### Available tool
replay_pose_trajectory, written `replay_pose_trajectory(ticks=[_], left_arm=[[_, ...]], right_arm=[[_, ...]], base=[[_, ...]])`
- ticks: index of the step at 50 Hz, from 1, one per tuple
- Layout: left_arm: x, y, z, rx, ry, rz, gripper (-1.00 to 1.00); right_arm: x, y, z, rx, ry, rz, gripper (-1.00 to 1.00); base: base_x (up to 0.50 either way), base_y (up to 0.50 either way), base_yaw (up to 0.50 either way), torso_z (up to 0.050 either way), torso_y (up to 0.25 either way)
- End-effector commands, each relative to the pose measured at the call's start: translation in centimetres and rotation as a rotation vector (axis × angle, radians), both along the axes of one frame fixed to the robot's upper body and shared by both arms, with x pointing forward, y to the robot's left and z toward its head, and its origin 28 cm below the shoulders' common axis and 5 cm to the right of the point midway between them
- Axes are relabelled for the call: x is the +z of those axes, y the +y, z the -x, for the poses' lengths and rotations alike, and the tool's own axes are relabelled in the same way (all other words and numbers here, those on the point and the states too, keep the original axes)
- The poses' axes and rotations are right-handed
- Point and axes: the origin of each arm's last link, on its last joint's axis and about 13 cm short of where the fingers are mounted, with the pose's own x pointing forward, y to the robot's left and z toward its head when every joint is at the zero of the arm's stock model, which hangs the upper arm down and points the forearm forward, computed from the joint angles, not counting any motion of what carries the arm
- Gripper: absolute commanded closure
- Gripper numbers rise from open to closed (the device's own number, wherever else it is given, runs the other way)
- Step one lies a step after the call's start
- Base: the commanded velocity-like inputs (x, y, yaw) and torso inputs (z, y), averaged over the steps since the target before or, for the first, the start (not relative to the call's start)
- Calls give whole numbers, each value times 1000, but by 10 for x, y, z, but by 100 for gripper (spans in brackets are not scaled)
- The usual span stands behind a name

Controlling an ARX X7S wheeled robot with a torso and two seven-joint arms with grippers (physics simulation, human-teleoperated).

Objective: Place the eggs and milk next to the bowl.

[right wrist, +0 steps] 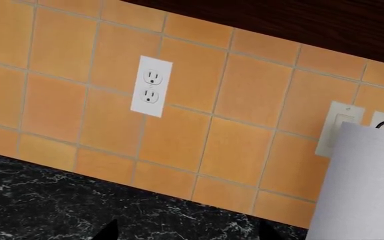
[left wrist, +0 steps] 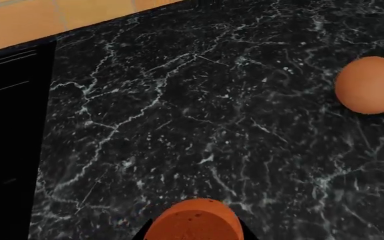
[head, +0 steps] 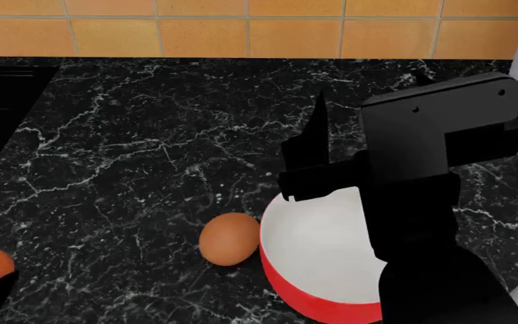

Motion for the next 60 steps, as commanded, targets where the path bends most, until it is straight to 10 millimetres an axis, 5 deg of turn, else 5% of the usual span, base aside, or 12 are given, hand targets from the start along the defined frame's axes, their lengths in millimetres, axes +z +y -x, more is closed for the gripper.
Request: replay_pose_trajectory(ticks=[1,17,60], left_arm=[[5,-11,-5,-150,-21,41,100],[17,-48,-22,-346,-34,-19,100],[26,-96,-30,-589,-66,-32,100]], right_arm=[[-1,0,-4,6,3,-16,-100],[-1,-3,0,-2,2,-20,-100],[1,-4,2,-11,1,-13,-100]], base=[[0,0,0,0,0],[0,0,0,0,0],[0,0,0,0,0]])
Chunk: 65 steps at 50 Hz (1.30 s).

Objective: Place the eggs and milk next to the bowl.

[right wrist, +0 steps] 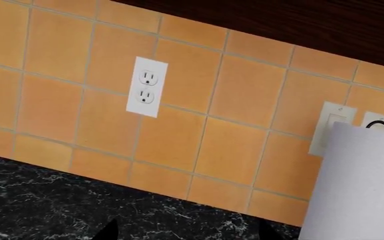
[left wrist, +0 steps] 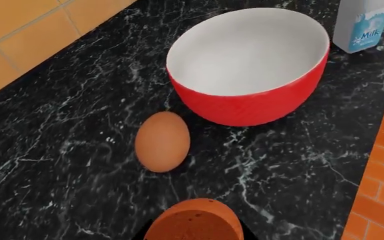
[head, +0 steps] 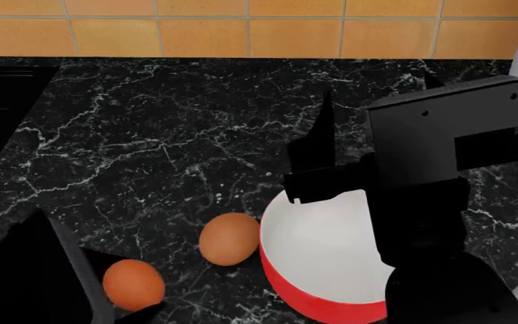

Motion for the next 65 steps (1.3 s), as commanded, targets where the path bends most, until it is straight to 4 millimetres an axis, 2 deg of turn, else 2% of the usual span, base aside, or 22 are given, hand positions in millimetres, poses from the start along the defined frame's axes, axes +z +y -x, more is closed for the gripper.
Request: replay_pose_trajectory(ticks=[1,40,65], left_arm=[[0,-12,-11,-48,7,82,100],[-2,-48,-16,-181,18,105,100],[-6,-59,-21,-216,22,119,100]], right_arm=[[0,-1,-4,3,5,-13,-100],[-1,-3,-4,-5,9,-15,-100],[-1,-4,-2,-10,10,-12,-100]], base=[[0,0,0,0,0],[0,0,0,0,0],[0,0,0,0,0]])
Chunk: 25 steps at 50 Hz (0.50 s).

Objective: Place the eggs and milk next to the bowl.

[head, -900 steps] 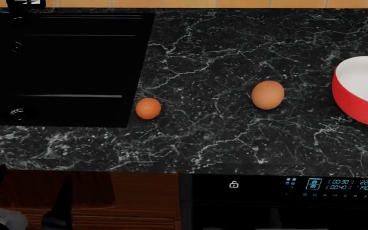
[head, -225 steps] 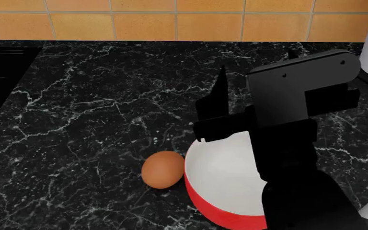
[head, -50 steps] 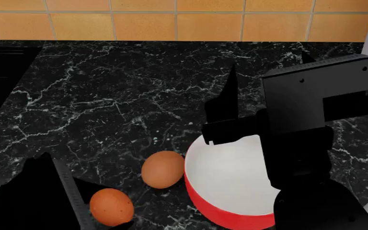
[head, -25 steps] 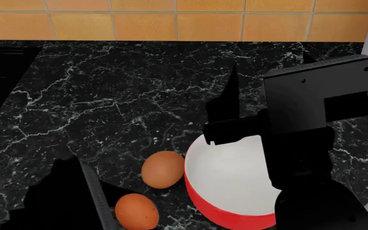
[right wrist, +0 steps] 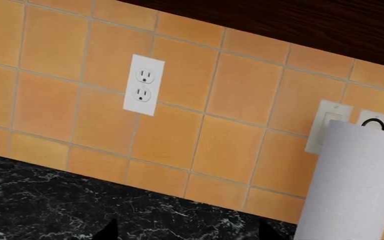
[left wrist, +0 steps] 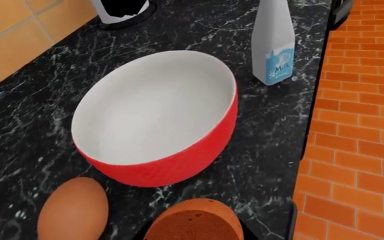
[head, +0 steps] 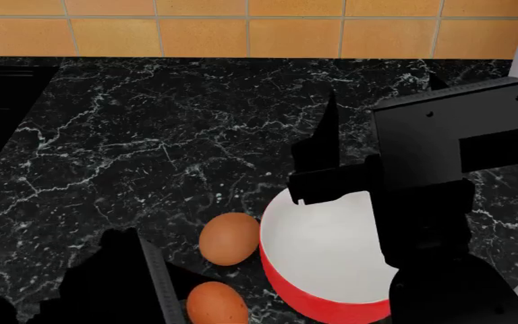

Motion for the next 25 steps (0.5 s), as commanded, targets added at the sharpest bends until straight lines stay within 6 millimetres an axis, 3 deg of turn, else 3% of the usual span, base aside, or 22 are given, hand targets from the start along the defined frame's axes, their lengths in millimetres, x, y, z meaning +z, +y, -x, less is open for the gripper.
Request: replay_pose_trajectory(ticks=[1,25], left_arm=[[-2,-8,-14,-5,25,83,100],[-9,-16,-19,-26,31,70,100]], right_arm=[[-1,-1,-3,0,7,-12,-100],[-2,-4,-2,-10,8,-16,-100]], base=[[0,0,0,0,0],[0,0,0,0,0]])
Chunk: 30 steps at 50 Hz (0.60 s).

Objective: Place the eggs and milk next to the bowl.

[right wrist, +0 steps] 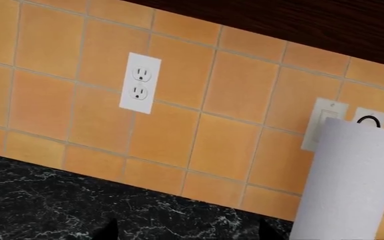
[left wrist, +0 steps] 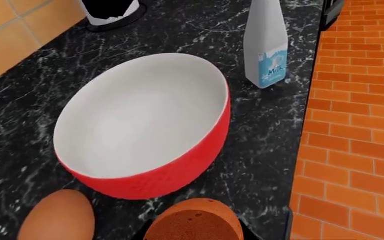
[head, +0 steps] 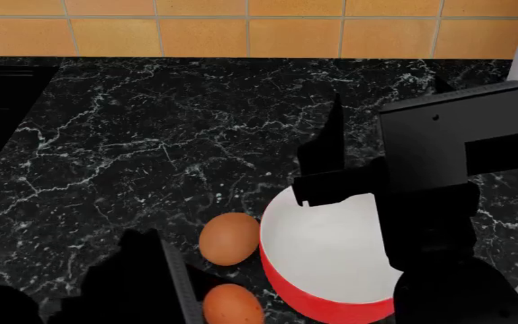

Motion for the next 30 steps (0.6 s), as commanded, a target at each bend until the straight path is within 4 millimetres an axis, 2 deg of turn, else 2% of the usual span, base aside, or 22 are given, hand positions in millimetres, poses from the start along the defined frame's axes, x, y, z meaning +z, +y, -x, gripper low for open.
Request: replay_pose_trajectory(ticks=[1,30], left_arm=[[-5,-6,-13,4,28,67,100],[-10,-10,-19,0,34,46,100]], right_arm=[[-1,-2,-4,0,6,-15,-100],[-3,-3,-5,-3,10,-18,-100]], base=[[0,0,0,0,0],[0,0,0,0,0]])
